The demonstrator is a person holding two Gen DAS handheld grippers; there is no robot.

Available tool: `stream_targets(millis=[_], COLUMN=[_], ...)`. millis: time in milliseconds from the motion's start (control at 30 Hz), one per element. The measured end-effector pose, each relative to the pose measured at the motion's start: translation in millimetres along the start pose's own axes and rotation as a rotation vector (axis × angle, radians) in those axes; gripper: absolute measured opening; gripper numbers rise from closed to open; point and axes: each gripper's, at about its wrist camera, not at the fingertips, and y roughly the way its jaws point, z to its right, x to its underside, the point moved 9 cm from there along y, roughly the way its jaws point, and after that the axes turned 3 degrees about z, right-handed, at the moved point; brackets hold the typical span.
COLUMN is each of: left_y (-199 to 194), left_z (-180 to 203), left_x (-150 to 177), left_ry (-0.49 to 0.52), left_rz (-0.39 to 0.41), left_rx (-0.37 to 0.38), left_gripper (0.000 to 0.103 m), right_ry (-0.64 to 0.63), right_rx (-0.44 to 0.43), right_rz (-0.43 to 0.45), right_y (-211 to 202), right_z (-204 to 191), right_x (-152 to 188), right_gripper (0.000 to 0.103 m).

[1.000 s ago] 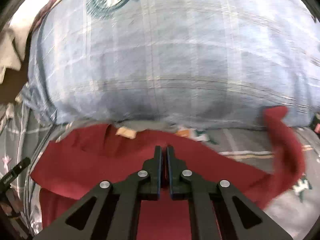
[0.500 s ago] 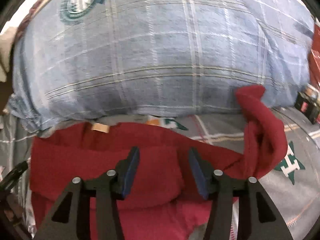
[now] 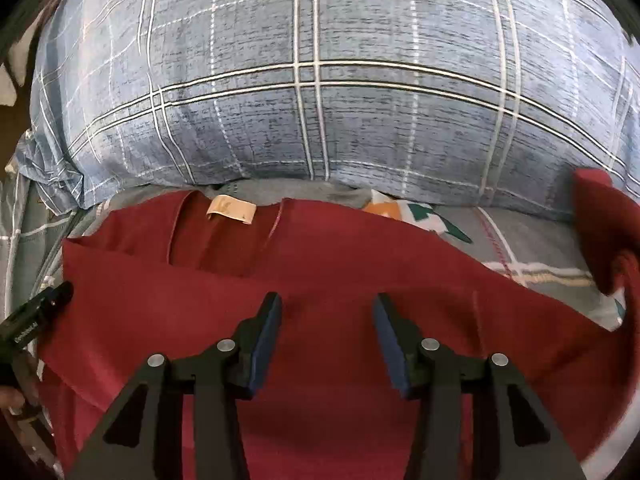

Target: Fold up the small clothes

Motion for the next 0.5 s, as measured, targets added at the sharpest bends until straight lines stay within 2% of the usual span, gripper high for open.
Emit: stream_targets(millis=[200,367,500], left_y=[-21,-36,-47], left_z=[12,19,26], left_x=[2,2,5], left_ry=[0.039,0.054,0.054], left_rz=[0.036,0.059,0.063], left_rx=[0.023,0.043,0.074], left_gripper=[0.073,0.073,0.073], right_ry=[-0.024,-0.052,-0.088], right_rx=[0.001,0.03,0.065], right_rz=[0.027,-0.01,0.002], right_y=[-42,-38,-41], right_z=[5,10,6], right_x=[23,44,50], right_gripper=[0.053,0.054,0.056])
